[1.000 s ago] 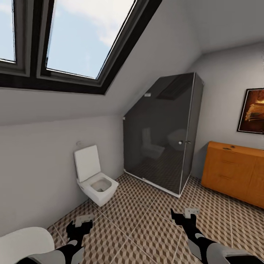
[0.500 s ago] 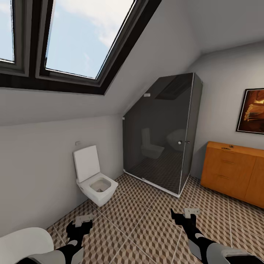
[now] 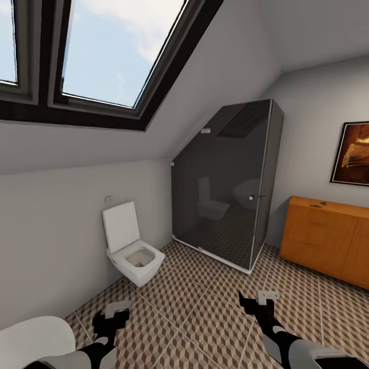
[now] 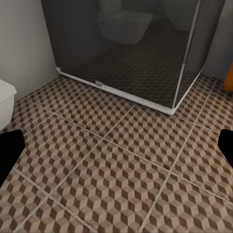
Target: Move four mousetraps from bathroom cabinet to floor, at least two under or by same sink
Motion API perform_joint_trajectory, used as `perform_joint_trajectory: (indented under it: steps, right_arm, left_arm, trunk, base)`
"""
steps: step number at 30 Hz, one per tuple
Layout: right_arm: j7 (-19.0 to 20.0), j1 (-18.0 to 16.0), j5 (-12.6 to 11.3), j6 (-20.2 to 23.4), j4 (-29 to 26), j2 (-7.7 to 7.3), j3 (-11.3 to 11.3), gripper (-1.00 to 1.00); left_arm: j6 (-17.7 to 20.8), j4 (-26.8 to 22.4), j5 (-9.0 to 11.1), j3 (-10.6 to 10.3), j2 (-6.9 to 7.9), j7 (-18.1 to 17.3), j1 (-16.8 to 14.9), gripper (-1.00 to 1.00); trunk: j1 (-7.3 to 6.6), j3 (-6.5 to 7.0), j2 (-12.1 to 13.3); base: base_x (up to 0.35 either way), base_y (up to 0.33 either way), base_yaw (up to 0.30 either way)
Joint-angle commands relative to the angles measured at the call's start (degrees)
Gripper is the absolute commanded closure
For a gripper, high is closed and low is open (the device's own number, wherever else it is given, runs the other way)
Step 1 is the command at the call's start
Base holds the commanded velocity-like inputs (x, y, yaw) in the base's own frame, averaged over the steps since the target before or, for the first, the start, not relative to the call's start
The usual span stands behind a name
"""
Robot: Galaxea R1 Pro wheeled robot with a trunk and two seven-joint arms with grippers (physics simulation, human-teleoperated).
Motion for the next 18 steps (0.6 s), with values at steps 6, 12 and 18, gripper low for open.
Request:
perform_joint_trajectory:
  steps: [6,12,18]
  right_arm:
    - [0.2,-0.1,-0.6,-0.3,0.2,0.01,0.4,-1.0]
    - [0.2,-0.1,-0.6,-0.3,0.2,0.01,0.4,-1.0]
    - [0.2,-0.1,-0.6,-0.3,0.2,0.01,0.4,-1.0]
  left_arm:
    - [-0.3,0.2,0.3,-0.5,-0.05,0.1,0.0,-1.0]
    - [-0.3,0.2,0.3,-0.5,-0.05,0.1,0.0,-1.0]
    - [-0.3,0.2,0.3,-0.5,-0.05,0.1,0.0,-1.0]
  trunk:
    - [0.02,-0.56,-0.1]
    - [0.02,-1.1,-0.1]
    - [0.02,-1.64,-0.1]
  base:
    - [0.0,0.0,-0.054]
    - [0.0,0.0,-0.067]
    - [0.0,0.0,-0.071]
